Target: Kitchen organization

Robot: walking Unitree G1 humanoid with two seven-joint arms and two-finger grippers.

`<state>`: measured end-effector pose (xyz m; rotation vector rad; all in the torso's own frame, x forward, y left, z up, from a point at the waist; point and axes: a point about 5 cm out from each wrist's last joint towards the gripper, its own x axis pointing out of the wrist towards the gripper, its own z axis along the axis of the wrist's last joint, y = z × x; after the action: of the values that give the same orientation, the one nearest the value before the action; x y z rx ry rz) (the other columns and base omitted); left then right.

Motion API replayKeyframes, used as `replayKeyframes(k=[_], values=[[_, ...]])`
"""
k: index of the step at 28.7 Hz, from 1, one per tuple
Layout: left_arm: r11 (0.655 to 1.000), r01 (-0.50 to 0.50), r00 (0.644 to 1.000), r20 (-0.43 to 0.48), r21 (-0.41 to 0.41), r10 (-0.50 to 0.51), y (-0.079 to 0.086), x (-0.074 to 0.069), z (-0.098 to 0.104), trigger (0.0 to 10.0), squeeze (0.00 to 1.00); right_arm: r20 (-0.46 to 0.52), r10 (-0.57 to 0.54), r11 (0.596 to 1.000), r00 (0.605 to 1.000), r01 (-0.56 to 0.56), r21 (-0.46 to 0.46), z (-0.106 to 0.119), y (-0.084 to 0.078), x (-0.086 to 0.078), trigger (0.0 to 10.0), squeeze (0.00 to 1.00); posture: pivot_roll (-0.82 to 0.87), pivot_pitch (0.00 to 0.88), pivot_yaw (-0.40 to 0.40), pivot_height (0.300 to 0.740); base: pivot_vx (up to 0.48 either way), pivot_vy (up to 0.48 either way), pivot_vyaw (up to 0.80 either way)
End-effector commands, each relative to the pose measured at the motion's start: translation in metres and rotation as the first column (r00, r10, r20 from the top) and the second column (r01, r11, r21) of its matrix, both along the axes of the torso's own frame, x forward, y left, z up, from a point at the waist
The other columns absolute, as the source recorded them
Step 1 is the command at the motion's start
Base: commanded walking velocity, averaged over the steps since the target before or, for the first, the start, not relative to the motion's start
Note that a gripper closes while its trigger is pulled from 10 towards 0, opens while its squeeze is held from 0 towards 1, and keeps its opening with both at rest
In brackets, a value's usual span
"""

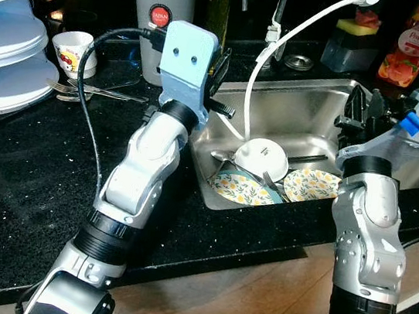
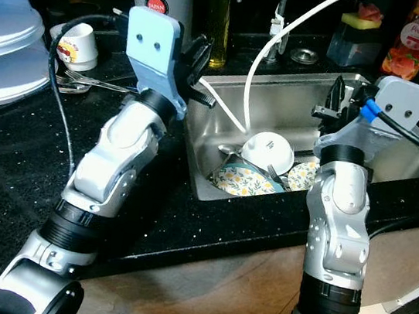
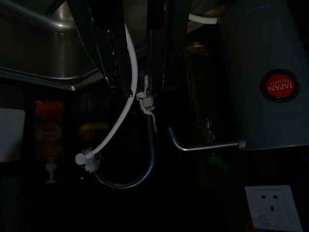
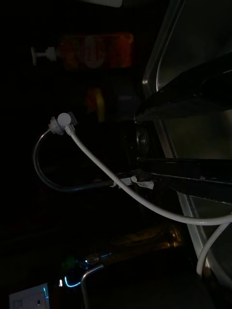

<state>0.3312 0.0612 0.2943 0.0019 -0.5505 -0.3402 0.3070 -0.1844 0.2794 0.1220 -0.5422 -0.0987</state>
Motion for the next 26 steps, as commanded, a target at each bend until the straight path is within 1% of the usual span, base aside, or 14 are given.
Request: replayKeyframes(k=[1, 7, 9, 14, 18, 26], values=[[1.0, -0.016, 1.0, 0.004, 0.0, 0.016, 0.0001, 0.0013, 0.0011, 10.0, 0.0, 0.003, 0.01, 1.0, 1.0, -0.01, 0.01, 0.0014, 0.002, -0.0003, 10.0, 0.0, -0.04, 0.0, 0.022, 0.74, 0.0, 0.0, 0.0], [1.0, -0.022, 1.0, 0.004, 0.002, 0.022, 0.0008, 0.0025, 0.0001, 10.0, 0.0, 0.003, 0.016, 1.0, 1.0, -0.016, 0.008, 0.0021, 0.0029, 0.0003, 10.0, 0.0, -0.05, 0.0, 0.022, 0.74, 0.0, 0.0, 0.0], [1.0, -0.013, 1.0, 0.004, 0.005, 0.013, -0.0013, 0.0017, -0.0007, 10.0, 0.0, 0.002, 0.015, 1.0, 1.0, -0.015, 0.006, 0.002, 0.0024, -0.0006, 10.0, 0.0, -0.06, 0.0, 0.026, 0.74, 0.0, 0.0, 0.0], [1.0, -0.01, 1.0, 0.004, 0.005, 0.01, -0.0027, 0.003, 0.0001, 10.0, 0.0, 0.001, 0.01, 1.0, 1.0, -0.01, 0.007, 0.0016, 0.0013, -0.0011, 10.0, 0.0, -0.05, 0.0, 0.025, 0.74, -0.259, 0.0, 0.0], [1.0, -0.019, 1.0, 0.005, 0.007, 0.019, -0.0006, 0.0039, 0.0002, 10.0, 0.0, 0.001, 0.014, 1.0, 1.0, -0.014, 0.009, 0.0019, 0.0021, -0.0001, 10.0, 0.0, -0.05, 0.0, 0.022, 0.74, -0.294, 0.0, 0.0], [1.0, -0.029, 1.0, 0.004, 0.01, 0.029, 0.0008, 0.0041, -0.0012, 10.0, 0.0, 0.003, 0.024, 1.0, 1.0, -0.024, 0.007, 0.003, 0.0037, 0.0019, 10.0, 0.0, -0.05, 0.0, 0.018, 0.74, -0.405, 0.0, 0.0]])
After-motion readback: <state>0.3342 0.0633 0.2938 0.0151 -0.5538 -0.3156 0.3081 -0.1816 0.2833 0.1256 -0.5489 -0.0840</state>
